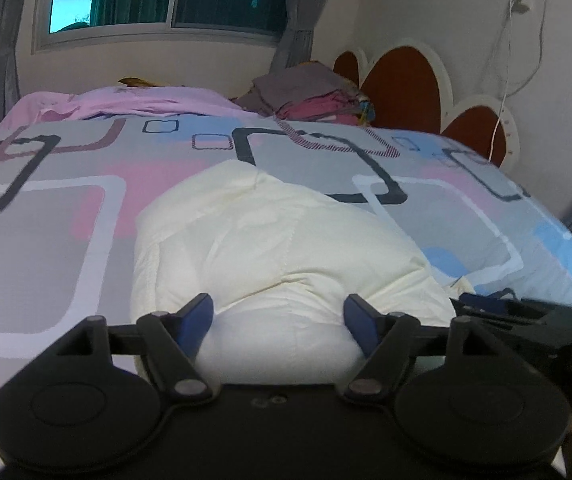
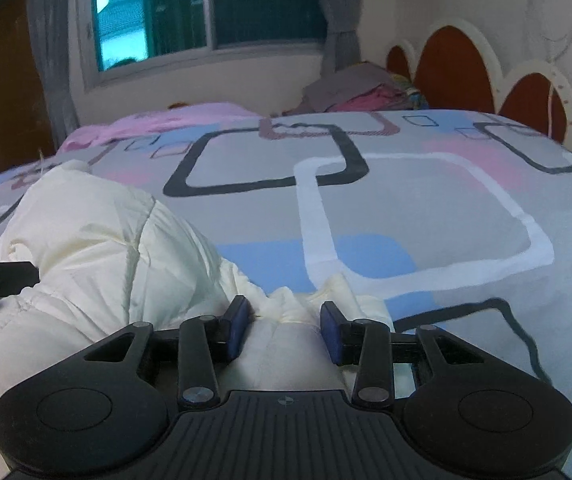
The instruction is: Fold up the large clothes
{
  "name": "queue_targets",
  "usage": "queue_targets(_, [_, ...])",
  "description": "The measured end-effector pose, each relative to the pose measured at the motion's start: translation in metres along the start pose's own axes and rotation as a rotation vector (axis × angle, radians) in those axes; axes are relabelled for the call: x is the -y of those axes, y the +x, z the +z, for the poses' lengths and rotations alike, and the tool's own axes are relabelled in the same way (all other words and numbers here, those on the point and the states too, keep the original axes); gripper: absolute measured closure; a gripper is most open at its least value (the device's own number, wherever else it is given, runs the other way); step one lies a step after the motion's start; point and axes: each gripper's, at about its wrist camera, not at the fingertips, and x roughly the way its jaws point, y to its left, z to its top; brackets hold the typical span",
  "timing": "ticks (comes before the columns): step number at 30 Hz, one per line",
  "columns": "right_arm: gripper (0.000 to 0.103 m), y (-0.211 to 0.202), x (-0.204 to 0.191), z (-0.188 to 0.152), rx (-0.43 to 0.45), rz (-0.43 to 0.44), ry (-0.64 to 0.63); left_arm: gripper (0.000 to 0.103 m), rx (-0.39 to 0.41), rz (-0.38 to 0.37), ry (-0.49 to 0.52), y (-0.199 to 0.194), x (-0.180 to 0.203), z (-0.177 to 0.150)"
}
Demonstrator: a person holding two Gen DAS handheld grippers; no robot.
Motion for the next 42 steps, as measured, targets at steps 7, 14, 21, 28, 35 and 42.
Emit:
queue_targets(7, [0.064, -0.080, 0.006, 0.024, 0.083, 0.101, -0.011, 0.033, 0.051, -0.015, -0.042, -0.071, -0.009, -0.011])
queue_targets(14, [0.064, -0.126, -0.006, -0.020, 0.040, 0.121, -0.068, 0.033, 0.010, 0.018, -0.059, -0.112, -0.011, -0.059])
queue_targets(21, [0.064, -0.097, -0.003, -0.050, -0.067, 0.098, -0.067, 0.031, -0.039, 0.019, -0.088, -0.089, -0.009, -0.070])
queue_targets(28, [0.031, -0.105, 0.018, -0.029, -0.096, 0.151, -0.012, 0.022, -0.107, 0.025, -0.152, -0.089, -0.021, -0.050])
queue_targets(35, [0.009, -0.110, 0.043, -0.001, -0.074, 0.261, 0.120, 0.012, -0.098, 0.015, -0.234, -0.091, -0.024, -0.028])
queue_targets(42, [0.001, -0.077, 0.057, -0.001, -0.177, 0.313, 0.237, 0.012, -0.158, -0.031, -0.273, -0.063, -0.027, -0.023])
